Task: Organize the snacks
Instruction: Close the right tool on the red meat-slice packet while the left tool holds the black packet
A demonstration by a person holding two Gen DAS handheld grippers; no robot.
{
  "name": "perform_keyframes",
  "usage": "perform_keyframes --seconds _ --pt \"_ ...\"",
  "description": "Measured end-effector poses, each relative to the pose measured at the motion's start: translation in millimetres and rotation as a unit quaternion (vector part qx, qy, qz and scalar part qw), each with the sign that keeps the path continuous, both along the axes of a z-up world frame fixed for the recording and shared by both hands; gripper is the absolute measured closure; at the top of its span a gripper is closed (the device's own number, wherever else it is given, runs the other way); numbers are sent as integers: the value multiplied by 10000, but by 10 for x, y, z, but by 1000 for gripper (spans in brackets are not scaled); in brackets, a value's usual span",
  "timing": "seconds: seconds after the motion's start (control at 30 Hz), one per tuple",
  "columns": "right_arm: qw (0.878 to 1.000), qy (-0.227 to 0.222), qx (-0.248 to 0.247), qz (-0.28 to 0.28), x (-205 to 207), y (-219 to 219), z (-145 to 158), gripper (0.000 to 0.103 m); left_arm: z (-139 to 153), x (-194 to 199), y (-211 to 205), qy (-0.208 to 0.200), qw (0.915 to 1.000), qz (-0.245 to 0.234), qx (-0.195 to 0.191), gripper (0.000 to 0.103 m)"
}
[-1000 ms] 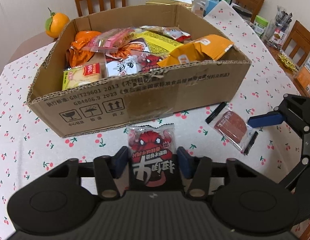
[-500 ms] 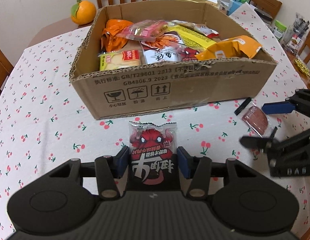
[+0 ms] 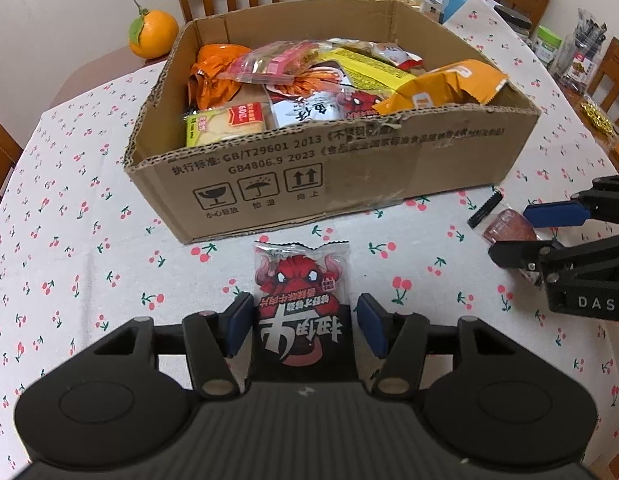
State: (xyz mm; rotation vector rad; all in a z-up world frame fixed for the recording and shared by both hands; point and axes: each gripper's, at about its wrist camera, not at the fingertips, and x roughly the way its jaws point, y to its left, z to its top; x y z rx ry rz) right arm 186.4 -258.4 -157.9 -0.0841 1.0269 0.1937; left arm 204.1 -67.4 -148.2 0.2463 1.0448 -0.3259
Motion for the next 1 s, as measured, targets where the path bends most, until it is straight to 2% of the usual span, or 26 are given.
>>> perform_keyframes --seconds 0.27,0.37,0.47,0.63,0.83,1.0 --pt "9997 37 -6 -241 2 1 -4 45 -9 14 -13 -28 10000 -20 4 46" --pt "9997 -14 -128 -231 -23 44 -13 45 -12 34 9 7 10000 -6 -83 49" --pt "9996 -17 -155 -243 -23 55 -6 49 -5 33 12 24 9999 -45 -129 56" --pt "9996 28 -186 -211 -41 71 17 52 28 4 15 72 9997 -140 -174 58" --pt "9999 42 -109 -107 -99 68 150 52 172 -83 75 168 9989 -375 -243 58" --pt "10000 -2 -27 26 -168 52 356 52 438 -175 152 339 9963 -710 -346 58"
